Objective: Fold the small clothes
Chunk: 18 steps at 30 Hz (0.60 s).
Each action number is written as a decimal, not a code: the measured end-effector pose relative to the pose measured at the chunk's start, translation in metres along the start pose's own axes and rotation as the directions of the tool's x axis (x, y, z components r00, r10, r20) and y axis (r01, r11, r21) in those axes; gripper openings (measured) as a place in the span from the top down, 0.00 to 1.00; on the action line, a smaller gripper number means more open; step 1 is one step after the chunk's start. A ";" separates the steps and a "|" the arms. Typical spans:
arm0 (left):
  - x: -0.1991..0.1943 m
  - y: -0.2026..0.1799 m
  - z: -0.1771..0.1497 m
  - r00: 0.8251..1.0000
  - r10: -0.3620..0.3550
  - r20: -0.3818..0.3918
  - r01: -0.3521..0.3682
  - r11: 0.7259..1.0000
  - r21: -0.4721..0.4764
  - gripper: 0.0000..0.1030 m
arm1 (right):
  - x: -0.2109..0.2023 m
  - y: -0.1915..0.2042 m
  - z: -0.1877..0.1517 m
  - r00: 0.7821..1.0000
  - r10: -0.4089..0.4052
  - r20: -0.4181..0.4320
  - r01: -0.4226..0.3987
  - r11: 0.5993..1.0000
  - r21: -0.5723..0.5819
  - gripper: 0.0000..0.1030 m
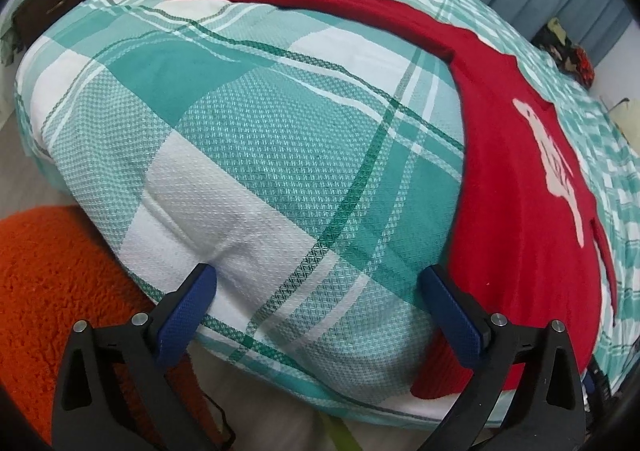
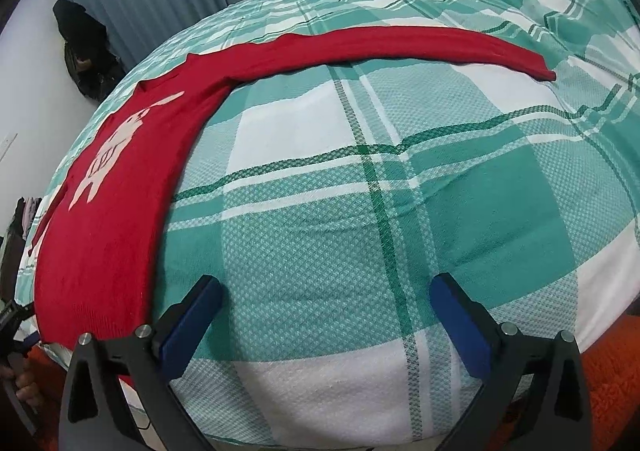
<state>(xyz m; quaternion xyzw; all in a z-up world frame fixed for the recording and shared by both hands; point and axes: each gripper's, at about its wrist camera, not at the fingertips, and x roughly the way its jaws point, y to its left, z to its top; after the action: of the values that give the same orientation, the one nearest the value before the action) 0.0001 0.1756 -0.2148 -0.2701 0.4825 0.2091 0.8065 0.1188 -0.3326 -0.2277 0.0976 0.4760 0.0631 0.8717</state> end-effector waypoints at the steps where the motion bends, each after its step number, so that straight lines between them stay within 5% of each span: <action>1: -0.001 -0.001 0.000 1.000 0.003 0.008 -0.003 1.000 0.004 0.01 | 0.000 0.000 -0.001 1.000 0.002 0.002 -0.002 1.000 -0.003 0.00; 12: -0.030 -0.019 0.006 0.976 0.076 0.203 -0.098 0.990 0.102 0.02 | -0.012 -0.005 0.006 0.999 0.021 -0.029 -0.020 0.999 0.045 0.00; 16: -0.026 -0.023 0.007 0.977 0.082 0.199 -0.106 0.988 0.111 0.02 | -0.037 -0.038 0.038 0.982 0.131 0.139 -0.157 0.967 0.201 0.01; 18: -0.024 -0.025 0.007 0.977 0.090 0.196 -0.114 0.986 0.118 0.02 | -0.038 -0.069 0.062 0.963 0.180 0.199 -0.237 0.918 0.318 0.01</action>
<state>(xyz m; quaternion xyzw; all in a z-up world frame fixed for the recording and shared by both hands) 0.0089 0.1587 -0.1850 -0.1714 0.4291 0.2435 0.8528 0.1520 -0.4147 -0.1800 0.3012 0.3926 0.0648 0.8666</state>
